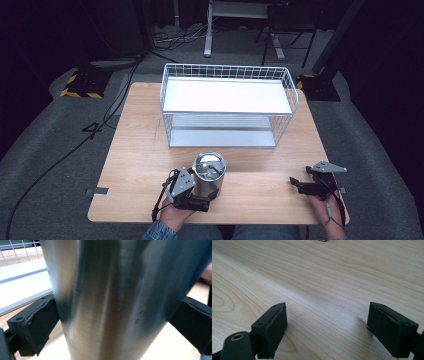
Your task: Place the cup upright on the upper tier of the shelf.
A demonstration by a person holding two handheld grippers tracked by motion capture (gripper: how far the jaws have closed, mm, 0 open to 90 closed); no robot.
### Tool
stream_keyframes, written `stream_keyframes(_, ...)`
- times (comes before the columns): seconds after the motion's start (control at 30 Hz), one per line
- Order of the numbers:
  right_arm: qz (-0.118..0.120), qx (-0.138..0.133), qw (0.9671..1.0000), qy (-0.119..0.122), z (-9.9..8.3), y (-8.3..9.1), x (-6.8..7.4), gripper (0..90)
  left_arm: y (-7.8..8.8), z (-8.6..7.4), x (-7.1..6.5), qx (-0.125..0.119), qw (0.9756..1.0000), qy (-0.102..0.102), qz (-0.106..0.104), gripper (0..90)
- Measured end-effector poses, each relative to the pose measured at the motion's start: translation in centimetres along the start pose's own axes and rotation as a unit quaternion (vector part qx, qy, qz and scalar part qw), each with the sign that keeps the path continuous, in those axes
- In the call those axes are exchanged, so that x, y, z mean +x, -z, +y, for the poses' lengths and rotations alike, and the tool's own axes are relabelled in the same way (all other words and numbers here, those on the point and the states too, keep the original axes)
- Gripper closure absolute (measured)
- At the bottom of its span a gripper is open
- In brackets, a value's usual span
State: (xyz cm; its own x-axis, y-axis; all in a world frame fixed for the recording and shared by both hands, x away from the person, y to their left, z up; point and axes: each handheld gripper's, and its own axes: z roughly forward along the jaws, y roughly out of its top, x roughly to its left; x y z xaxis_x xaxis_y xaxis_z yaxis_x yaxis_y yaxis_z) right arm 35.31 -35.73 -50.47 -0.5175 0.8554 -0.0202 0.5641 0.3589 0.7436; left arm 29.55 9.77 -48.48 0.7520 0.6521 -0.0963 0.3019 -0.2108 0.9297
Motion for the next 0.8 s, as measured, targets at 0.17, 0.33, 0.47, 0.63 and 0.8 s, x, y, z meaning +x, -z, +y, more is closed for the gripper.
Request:
stream_keyframes(0.17, -0.001, -0.001, 1.0, 0.001, 0.0, 0.0, 0.0, 16.9, -0.7, -0.4, 0.1, 0.01, 0.9999, -0.009, 0.006, 0.0)
stream_keyframes(0.33, -0.001, -0.002, 1.0, 0.002, 0.0, 0.0, 0.0, 16.9, -1.4, -0.8, 0.2, 0.015, 0.9999, -0.003, 0.007, 0.8)
stream_keyframes(0.47, -0.002, -0.002, 1.0, 0.003, 0.0, 0.0, 0.0, 16.9, -1.5, -0.9, 0.0, 0.014, 0.9996, -0.02, 0.017, 1.9)
stream_keyframes(0.63, -0.003, -0.002, 1.0, 0.001, 0.0, 0.0, 0.1, 16.9, -1.7, -1.0, -0.1, 0.01, 0.9995, -0.023, 0.021, 2.6)
stream_keyframes(0.8, -0.003, -0.002, 1.0, 0.001, 0.0, 0.0, 0.1, 17.0, -1.8, -0.9, -0.1, 0.011, 0.9994, -0.025, 0.021, 3.2)
